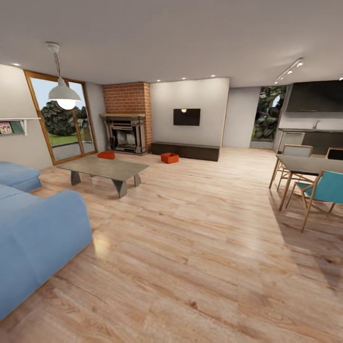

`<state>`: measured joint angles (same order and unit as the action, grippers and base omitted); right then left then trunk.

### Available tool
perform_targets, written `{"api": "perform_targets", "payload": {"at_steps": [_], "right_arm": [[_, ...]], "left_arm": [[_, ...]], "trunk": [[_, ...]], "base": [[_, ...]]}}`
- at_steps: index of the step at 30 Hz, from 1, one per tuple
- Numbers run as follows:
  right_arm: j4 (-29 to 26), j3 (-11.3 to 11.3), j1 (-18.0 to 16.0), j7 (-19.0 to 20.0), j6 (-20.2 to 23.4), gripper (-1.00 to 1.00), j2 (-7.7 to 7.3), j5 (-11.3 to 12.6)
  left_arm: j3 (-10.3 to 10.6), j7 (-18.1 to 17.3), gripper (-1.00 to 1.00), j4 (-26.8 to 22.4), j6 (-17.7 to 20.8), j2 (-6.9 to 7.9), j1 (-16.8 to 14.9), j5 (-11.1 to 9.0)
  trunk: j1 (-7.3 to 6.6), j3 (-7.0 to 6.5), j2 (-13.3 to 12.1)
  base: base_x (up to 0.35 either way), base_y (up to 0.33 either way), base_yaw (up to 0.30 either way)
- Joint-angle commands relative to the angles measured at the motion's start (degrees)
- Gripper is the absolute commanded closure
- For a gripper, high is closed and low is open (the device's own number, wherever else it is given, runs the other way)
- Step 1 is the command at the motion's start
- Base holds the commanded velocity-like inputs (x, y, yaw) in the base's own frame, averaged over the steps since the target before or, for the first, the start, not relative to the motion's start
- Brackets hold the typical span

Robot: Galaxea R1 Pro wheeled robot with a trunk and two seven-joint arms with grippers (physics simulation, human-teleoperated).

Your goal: Move the two storage containers from the living room to the garage. In the garage, place one container on the floor and stack the other container on top of it (either order is fine).

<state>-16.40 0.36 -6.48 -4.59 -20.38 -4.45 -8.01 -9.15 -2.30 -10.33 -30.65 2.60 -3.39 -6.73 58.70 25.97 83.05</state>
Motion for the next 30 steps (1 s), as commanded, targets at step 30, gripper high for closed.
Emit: {"api": "perform_targets", "payload": {"at_steps": [30], "right_arm": [[0.05, -0.01, -0.05, -0.50, -0.10, -1.00, 0.05, -0.53]], "left_arm": [[0.10, -0.20, -1.00, 0.09, -0.20, -0.43, -0.04, -0.62]], "trunk": [[0.03, 0.06, 0.03]], "base": [[0.329, 0.000, -0.126]]}}
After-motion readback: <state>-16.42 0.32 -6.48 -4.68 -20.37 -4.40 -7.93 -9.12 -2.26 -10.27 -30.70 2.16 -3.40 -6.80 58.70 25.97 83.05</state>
